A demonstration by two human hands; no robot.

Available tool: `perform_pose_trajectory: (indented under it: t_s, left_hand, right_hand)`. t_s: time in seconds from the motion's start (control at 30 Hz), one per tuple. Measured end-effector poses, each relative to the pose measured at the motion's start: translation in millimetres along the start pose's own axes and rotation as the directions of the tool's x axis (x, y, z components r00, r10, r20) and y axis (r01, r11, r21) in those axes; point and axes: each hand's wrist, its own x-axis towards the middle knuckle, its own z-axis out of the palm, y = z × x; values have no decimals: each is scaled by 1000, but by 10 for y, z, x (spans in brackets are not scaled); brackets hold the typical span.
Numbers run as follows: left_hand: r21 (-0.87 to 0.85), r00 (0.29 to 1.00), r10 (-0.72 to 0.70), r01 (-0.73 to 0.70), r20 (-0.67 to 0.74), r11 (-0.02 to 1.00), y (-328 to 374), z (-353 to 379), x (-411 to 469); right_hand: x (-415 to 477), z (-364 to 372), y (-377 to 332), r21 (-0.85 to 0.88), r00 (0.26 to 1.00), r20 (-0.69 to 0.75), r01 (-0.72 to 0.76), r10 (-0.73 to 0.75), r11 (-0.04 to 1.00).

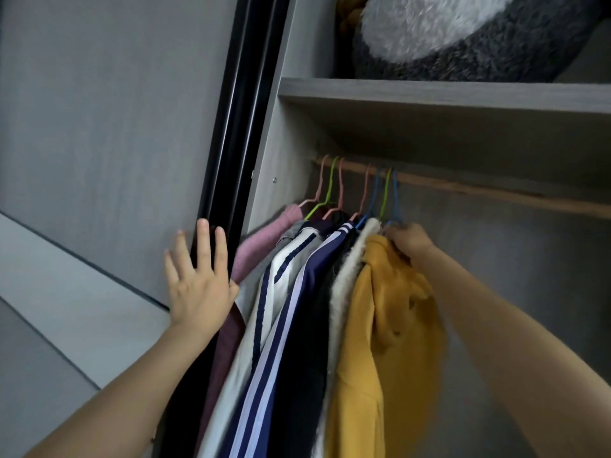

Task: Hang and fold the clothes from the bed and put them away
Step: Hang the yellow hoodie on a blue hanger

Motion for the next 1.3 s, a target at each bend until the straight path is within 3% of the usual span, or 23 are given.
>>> perform_pose_trajectory:
  t_s: [0.13, 0.23, 0.33, 0.47, 0.6, 0.73, 0.83, 1.0, 1.1, 1.2, 1.3]
  left_hand:
    - [-114, 997, -45, 38, -63, 993, 106, -66, -65]
    - [-212, 983, -18, -21, -180, 977, 503, -167, -103]
    - [-274, 957, 141, -210, -253, 938, 1103, -275, -157]
    - [-390, 927, 278, -360, -251, 848, 1796, -280, -290]
    - [-506, 916, 376, -394, -142, 768, 2338, -152, -522]
    - [-591, 896, 444, -361, -4, 722, 2753, -104, -709]
    - [-600, 870, 493, -379, 29, 704, 2925, -90, -785]
    - [-609, 869, 495, -380, 23, 696, 2922, -43, -814]
    - [-620, 884, 467, -358, 15, 698, 2817, 17, -807]
    - [-617, 897, 441, -339, 15, 710, 2698, 91, -815]
    - [-624, 907, 420, -309, 35, 718, 2586, 156, -827]
  right_hand:
    - [-204, -458, 259, -98, 996, -65, 46, -52, 994]
    - [-412, -931, 461, -356, 985, -163, 2, -64, 934]
    - [-709, -1419, 686, -655, 954, -267, -75, -138, 752]
    - [-1153, -2066, 930, -869, 913, -331, -196, -240, 455]
    - [-1591, -2714, 1154, -891, 862, -425, -343, -277, 299]
    - [-1959, -3041, 1402, -852, 859, -497, -456, -125, 257]
    - [-2106, -3096, 1531, -901, 897, -433, -428, -87, 72]
    - [-2114, -3147, 1420, -923, 926, -375, -378, -44, -77]
    - [-2121, -3142, 1342, -922, 925, -368, -376, -92, -95]
    - [-2103, -3135, 1302, -907, 886, -416, -420, -204, 29]
    - [-2024, -3061, 1259, -898, 868, -439, -431, -234, 84]
